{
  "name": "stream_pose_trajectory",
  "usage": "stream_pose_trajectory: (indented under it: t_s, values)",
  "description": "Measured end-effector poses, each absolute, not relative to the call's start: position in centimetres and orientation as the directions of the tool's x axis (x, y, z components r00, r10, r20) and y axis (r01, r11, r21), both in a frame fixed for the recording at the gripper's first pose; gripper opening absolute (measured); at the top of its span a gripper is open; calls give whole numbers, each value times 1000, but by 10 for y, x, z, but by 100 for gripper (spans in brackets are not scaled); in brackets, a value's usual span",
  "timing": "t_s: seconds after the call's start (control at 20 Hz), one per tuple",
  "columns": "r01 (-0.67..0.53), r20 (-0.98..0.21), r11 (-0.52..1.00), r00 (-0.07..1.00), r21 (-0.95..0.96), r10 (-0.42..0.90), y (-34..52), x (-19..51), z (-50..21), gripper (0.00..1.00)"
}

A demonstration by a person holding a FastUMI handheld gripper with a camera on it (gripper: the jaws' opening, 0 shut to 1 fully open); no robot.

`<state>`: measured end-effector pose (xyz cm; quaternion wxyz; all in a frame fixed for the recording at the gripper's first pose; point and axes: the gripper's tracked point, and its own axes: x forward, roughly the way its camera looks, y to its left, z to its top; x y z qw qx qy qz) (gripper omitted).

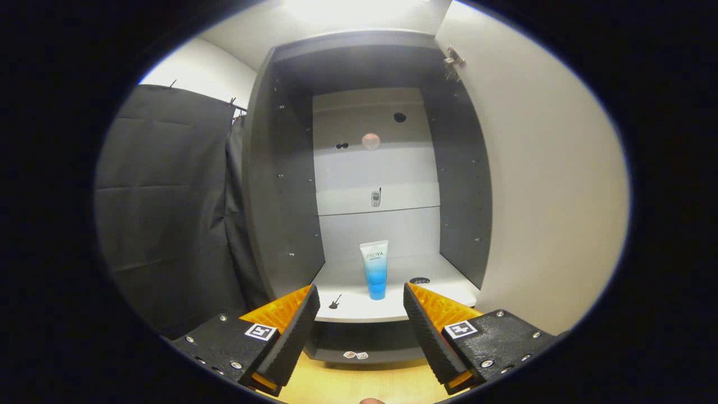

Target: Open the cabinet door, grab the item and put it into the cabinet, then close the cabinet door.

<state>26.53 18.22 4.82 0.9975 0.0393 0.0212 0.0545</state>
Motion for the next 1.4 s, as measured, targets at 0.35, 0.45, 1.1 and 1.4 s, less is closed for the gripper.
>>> stream_pose_trajectory:
  t_s: [0.35,0.45,1.1,1.4]
  values:
    - [-90,-32,993,995,73,92,189,168,48,93]
    - [-90,-23,994,996,68,92,186,143,50,93]
    - [-56,-69,997,996,51,59,100,24,49,93]
    - [61,-58,995,997,80,-57,-17,-12,55,93]
